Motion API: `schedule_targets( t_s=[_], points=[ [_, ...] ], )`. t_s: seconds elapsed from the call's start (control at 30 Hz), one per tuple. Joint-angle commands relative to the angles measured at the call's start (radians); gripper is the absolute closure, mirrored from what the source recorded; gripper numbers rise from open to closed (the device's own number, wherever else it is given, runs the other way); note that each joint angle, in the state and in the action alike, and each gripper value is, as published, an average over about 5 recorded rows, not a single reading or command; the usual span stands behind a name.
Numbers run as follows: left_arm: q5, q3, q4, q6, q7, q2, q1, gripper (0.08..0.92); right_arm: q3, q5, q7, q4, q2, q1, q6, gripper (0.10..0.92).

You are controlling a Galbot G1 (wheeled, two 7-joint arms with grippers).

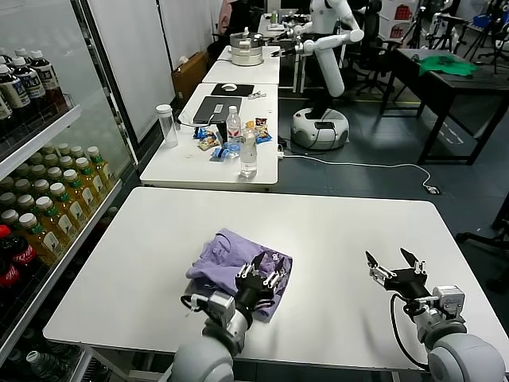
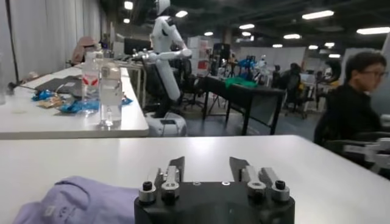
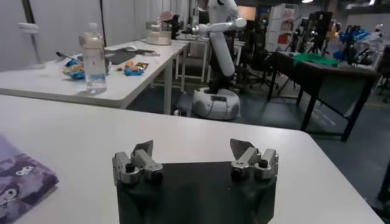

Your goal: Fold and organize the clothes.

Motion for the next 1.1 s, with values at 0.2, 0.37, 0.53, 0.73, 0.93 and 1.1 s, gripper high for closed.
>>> schedule_targets(
  t_s=[0.2, 0.37, 0.53, 0.73, 0.93, 1.1],
  points=[
    [0.136, -0.286, -0.194, -0.064, -0.025, 0.019, 0.392, 0.288, -0.403, -0.101, 0.092, -0.089, 0.175, 0.131, 0.034, 0.203],
    [0.134, -0.358, -0.202, -0.077, -0.037, 0.027, 0.414, 0.187, -0.524, -0.114, 0.151, -0.234, 0.287, 0.216, 0.034, 0.203],
    [0.134, -0.374, -0.198, -0.085, -0.041, 0.028, 0.421, 0.177, -0.578, -0.12, 0.191, -0.349, 0.362, 0.275, 0.025, 0.203],
    [0.134, -0.372, -0.189, -0.089, -0.044, 0.022, 0.419, 0.177, -0.603, -0.09, 0.241, -0.401, 0.38, 0.327, 0.013, 0.203],
    [0.133, -0.367, -0.183, -0.089, -0.044, 0.015, 0.417, 0.177, -0.593, -0.031, 0.302, -0.421, 0.374, 0.354, -0.001, 0.22],
    [0.133, -0.364, -0.173, -0.089, -0.044, 0.009, 0.416, 0.177, -0.577, 0.007, 0.328, -0.424, 0.356, 0.381, -0.005, 0.335]
  ],
)
